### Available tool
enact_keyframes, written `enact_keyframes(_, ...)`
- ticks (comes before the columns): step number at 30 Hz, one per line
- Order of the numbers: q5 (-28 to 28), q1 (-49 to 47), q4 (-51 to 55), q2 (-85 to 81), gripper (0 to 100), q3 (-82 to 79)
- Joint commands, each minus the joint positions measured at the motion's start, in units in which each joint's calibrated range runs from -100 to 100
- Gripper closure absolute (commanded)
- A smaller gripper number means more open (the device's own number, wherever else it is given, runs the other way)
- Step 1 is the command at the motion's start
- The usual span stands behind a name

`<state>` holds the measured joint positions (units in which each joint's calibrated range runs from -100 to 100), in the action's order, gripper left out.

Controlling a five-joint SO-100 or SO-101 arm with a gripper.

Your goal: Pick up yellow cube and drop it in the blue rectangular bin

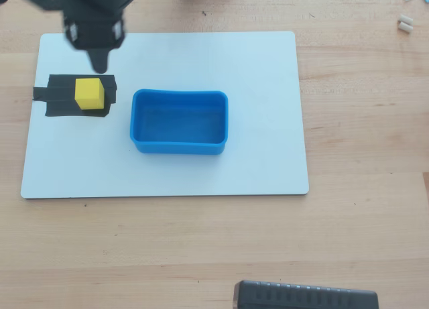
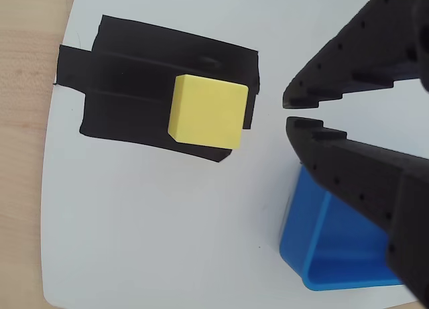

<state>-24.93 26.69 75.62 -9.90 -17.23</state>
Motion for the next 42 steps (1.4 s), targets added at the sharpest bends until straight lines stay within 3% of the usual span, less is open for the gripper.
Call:
enact_keyframes(1, -0.63, 3.24, -0.14, 4.56, 98, 6.33)
enact_keyframes(6, -0.34, 4.79, -1.96, 4.74, 82, 5.87)
enact_keyframes(8, -0.2, 5.47, -2.29, 4.74, 72, 6.23)
enact_keyframes(13, -0.2, 6.16, -2.95, 7.62, 68, 6.33)
enact_keyframes(24, -0.2, 7.79, -6.5, 14.4, 68, 5.69)
enact_keyframes(33, -0.2, 7.62, -9.06, 16.91, 85, 4.51)
enact_keyframes(42, 3.57, 4.53, -2.29, 9.85, 86, 5.6)
